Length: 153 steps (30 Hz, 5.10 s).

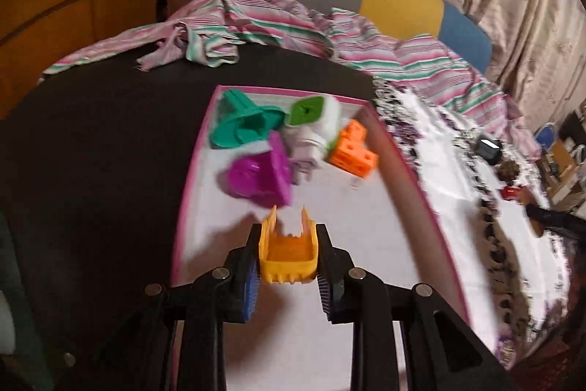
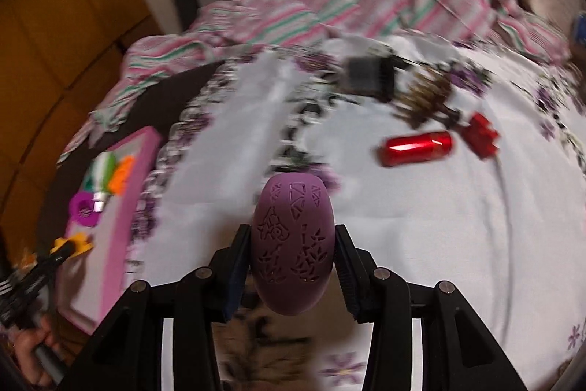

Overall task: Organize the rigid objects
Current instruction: 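Carry the orange scoop into the pink tray and open left while right carries the soap, then lower the purple soap into the tray and open the right gripper, then move both grippers out of the tray toward the red toys, then grasp the small red block with the right gripper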

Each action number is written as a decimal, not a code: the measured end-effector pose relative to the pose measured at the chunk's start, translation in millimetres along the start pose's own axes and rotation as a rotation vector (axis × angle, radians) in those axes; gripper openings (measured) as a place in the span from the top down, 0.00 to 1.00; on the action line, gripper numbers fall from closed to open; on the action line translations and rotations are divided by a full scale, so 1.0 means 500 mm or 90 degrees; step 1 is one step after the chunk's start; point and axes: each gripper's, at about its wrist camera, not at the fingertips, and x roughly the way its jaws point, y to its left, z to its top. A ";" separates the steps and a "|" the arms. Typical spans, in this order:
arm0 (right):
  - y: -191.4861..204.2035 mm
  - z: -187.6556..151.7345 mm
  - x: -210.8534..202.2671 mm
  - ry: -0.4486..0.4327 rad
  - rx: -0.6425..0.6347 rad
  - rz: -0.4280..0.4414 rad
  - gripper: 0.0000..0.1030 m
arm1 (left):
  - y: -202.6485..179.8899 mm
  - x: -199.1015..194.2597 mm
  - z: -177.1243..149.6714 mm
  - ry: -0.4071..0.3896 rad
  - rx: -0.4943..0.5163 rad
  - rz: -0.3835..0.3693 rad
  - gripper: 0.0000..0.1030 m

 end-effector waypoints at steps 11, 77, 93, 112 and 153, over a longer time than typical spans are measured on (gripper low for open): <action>0.194 0.003 0.016 0.017 -0.051 0.114 0.57 | 0.039 -0.054 -0.011 -0.048 -0.063 -0.016 0.53; 0.267 -0.021 0.067 0.051 -0.105 0.047 0.44 | -0.071 -0.122 -0.089 -0.006 -0.008 -0.181 0.53; 0.127 -0.013 0.045 0.041 -0.048 -0.033 0.43 | -0.164 -0.115 -0.088 0.020 0.059 -0.211 0.53; -0.084 0.020 0.030 0.051 -0.002 -0.135 0.39 | -0.338 -0.079 -0.095 0.075 0.174 -0.257 0.53; -0.444 0.131 0.077 0.072 0.208 -0.167 0.85 | -0.712 0.136 0.020 0.099 0.379 -0.245 0.45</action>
